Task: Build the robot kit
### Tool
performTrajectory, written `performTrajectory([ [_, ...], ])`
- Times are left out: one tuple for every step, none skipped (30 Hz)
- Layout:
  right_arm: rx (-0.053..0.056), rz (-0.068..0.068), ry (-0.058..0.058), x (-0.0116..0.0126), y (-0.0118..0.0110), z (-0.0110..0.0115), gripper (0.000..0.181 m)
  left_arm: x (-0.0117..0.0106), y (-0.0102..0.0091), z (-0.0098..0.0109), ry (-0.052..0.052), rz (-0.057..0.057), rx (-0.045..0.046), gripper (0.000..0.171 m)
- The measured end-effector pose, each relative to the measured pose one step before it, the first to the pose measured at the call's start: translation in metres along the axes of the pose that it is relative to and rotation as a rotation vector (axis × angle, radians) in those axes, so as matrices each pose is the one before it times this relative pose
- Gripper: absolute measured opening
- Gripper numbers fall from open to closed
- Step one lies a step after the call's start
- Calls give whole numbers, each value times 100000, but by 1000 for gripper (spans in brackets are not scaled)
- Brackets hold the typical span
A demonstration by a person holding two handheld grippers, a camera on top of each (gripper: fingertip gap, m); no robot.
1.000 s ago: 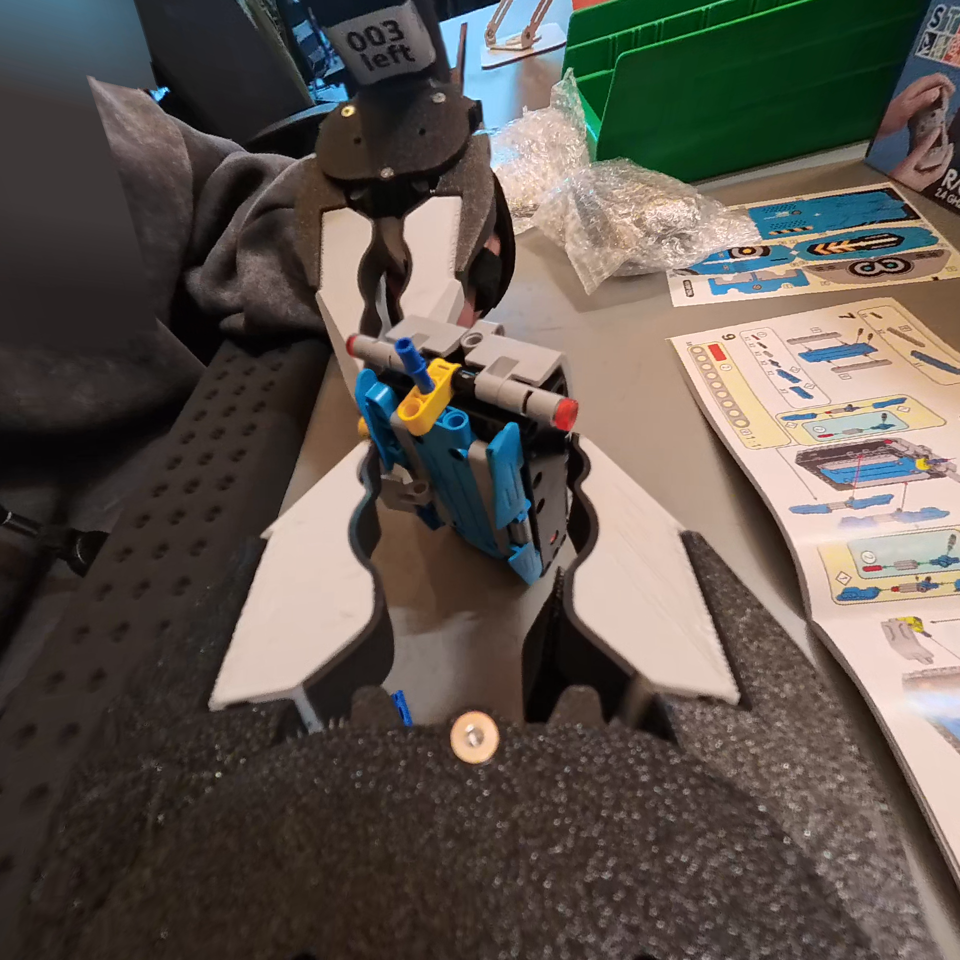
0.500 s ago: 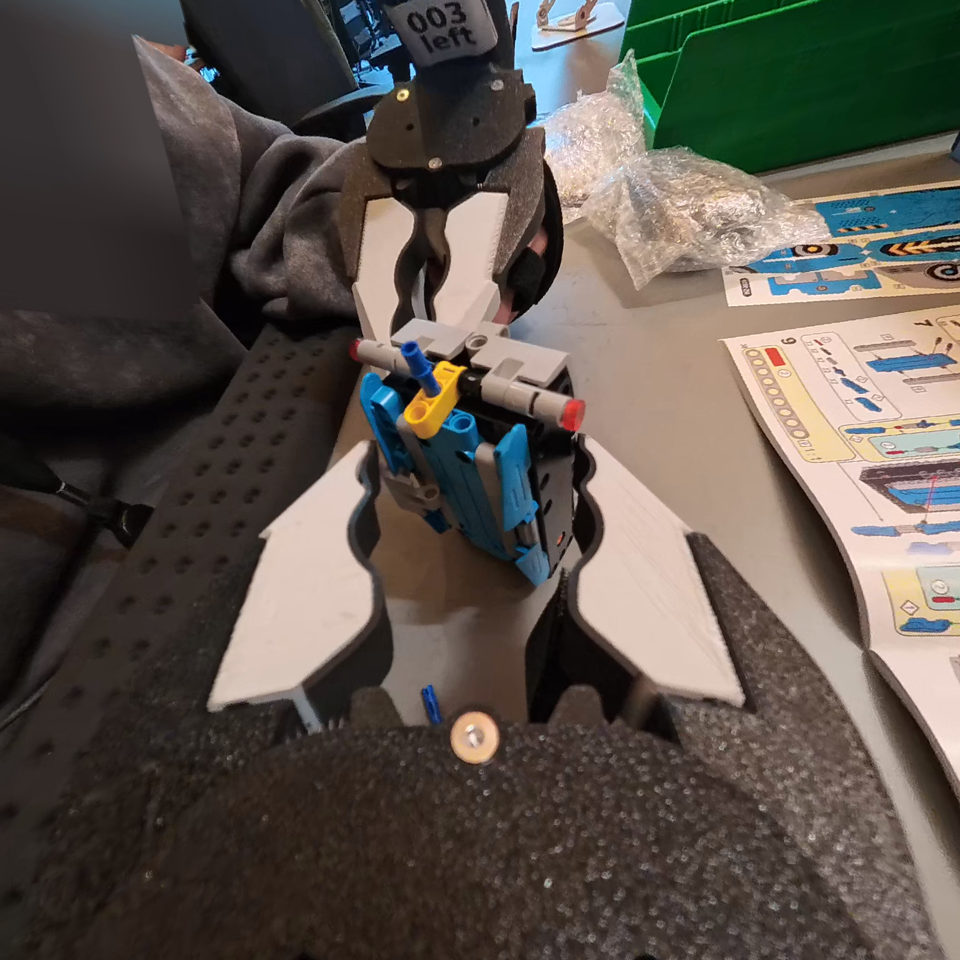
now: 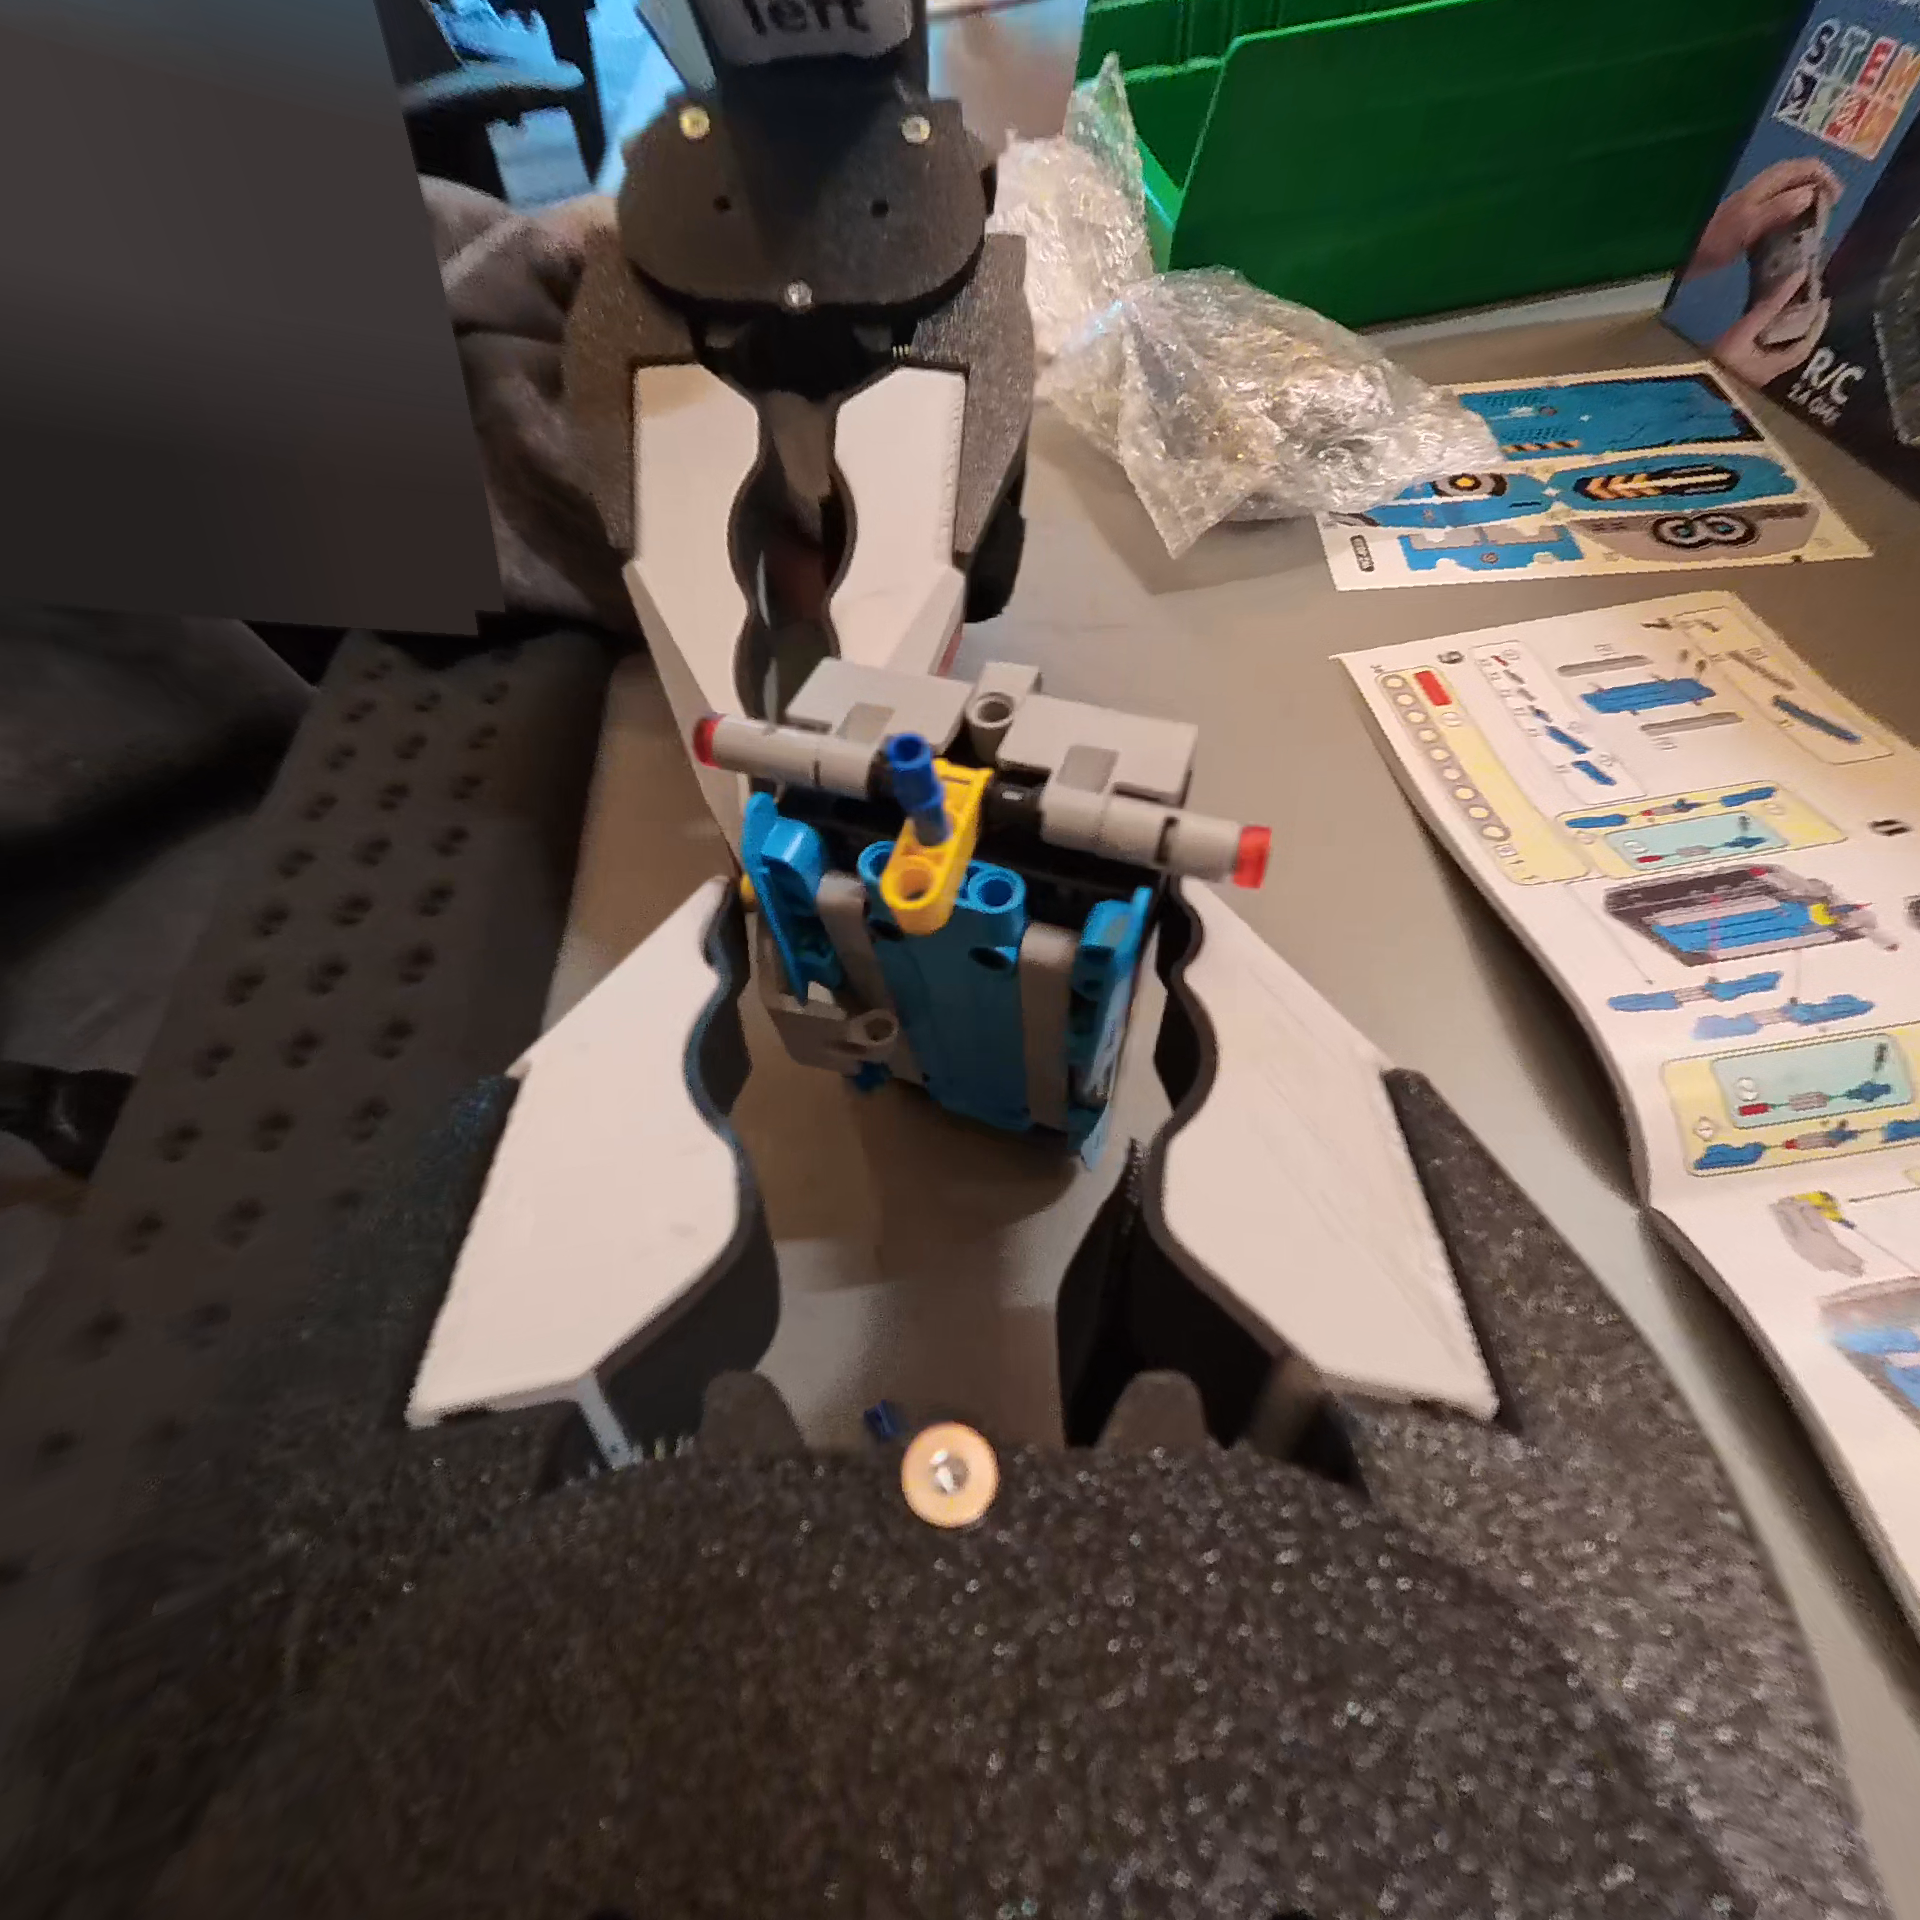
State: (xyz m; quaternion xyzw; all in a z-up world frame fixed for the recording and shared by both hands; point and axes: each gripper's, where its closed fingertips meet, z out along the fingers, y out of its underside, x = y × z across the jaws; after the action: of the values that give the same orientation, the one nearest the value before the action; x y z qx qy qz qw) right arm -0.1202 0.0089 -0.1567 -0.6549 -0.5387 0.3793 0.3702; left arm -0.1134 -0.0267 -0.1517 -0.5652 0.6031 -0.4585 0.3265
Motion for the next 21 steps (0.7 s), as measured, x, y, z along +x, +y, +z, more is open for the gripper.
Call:
performTrajectory([
  [-795, -1746, 2223, 79, 71, 137, 80, 32, -29, 17, 597, -717, 357, 6],
  [-567, 58, 908, 11, -24, 26, 80, 22, 6, -14, 520, -112, 206, 6],
  [-590, 553, 359, 28, 8, -8, 80, -27, 14, -37, 134, 160, 58, 6],
  [-125, 398, 596, 30, -2, 11, 80, -29, 18, -23, 64, 147, -119, 6],
  [-134, 275, 620, 9, -5, 24, 79, -5, 33, -49, 287, 12, -83, 6],
  [-460, -343, 667, -21, 1, 22, 79, 34, 40, -39, 472, 84, -59, 6],
  [-484, -576, 613, -12, 4, 19, 79, -1, 49, -27, 72, 322, -132, 7],
  [-39, -10, 418, -5, 0, 15, 79, -13, 52, -29, -280, 498, -479, 7],
  [-319, -217, 418, 3, 8, 12, 79, -102, 66, -35, -873, 541, -990, 7],
  [-296, -796, 685, 18, 3, 22, 79, -41, 67, -51, -778, 743, -1272, 8],
  [358, -81, -26, 2, -20, 53, 79, 15, 8, -84, -1193, 1447, -860, 8],
  [241, 484, -818, -40, -30, 42, 79, 89, -1, -150, -1564, 2203, -1027, 10],
  [-279, -155, -222, -9, -8, 4, 78, 585, 31, -391, 1689, 2818, -938, 16],
  [-367, -676, 118, 30, 28, -22, 78, 470, -12, -682, 2096, 1572, -422, 21],
  [70, 479, -294, 27, 20, -39, 78, -124, -172, -897, -348, -66, 1104, 21],
  [305, 729, -205, 41, 17, -60, 78, -367, -380, -979, -898, -1595, 3309, 22],
  [127, 156, 68, 53, 22, -51, 78, -618, -356, -851, -1709, -2418, 3677, 29],
  [-91, -22, 32, 5, 4, -11, 78, -1069, -182, -509, -4218, -2615, 2813, 38],
  [-14, 114, 96, 11, -17, 13, 78, -810, 84, 39, -3256, -2386, 1179, 52],
  [80, 233, 48, 10, -14, 8, 78, -144, 469, 540, -251, -1418, -1391, 63],
  [92, 379, 23, 28, -6, 9, 78, 128, 589, 847, 153, -12, -2429, 63],
])
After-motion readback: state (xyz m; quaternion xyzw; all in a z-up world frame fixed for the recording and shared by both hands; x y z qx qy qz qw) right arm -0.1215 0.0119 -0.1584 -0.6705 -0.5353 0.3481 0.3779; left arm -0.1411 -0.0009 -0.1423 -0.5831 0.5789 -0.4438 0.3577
